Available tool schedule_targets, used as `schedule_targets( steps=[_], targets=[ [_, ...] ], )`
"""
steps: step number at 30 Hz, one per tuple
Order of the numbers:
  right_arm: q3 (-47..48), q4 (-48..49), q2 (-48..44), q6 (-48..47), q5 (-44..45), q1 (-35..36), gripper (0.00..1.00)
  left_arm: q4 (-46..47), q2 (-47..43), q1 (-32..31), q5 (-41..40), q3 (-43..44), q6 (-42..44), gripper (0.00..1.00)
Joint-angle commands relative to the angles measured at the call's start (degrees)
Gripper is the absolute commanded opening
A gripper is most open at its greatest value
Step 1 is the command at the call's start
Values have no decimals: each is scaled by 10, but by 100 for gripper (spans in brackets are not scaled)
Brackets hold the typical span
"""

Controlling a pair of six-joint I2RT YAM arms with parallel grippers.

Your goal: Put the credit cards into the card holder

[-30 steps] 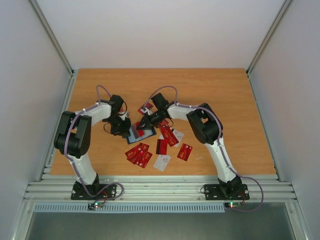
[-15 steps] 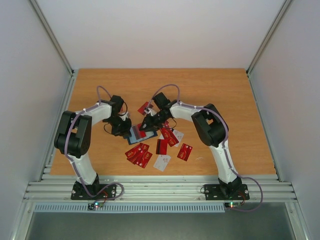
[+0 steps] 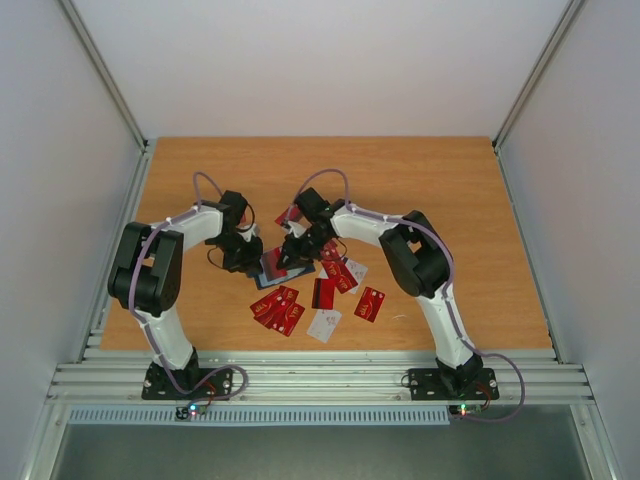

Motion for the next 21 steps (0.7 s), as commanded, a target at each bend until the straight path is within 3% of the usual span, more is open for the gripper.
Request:
schedule_targets(
  steps=[1, 4, 14, 21],
  targets=[
    [51, -47, 19, -21, 34, 21, 20, 7, 8, -5, -19, -18, 15, 4],
    [63, -57, 26, -23, 38, 29, 21, 6, 8, -4, -18, -19, 18, 4],
    [103, -133, 15, -40, 106, 35, 39, -4, 6, -4, -16, -15, 40, 4],
    [150, -167, 30, -35, 118, 44, 41, -31, -34, -4, -6, 3, 39, 9]
  ],
)
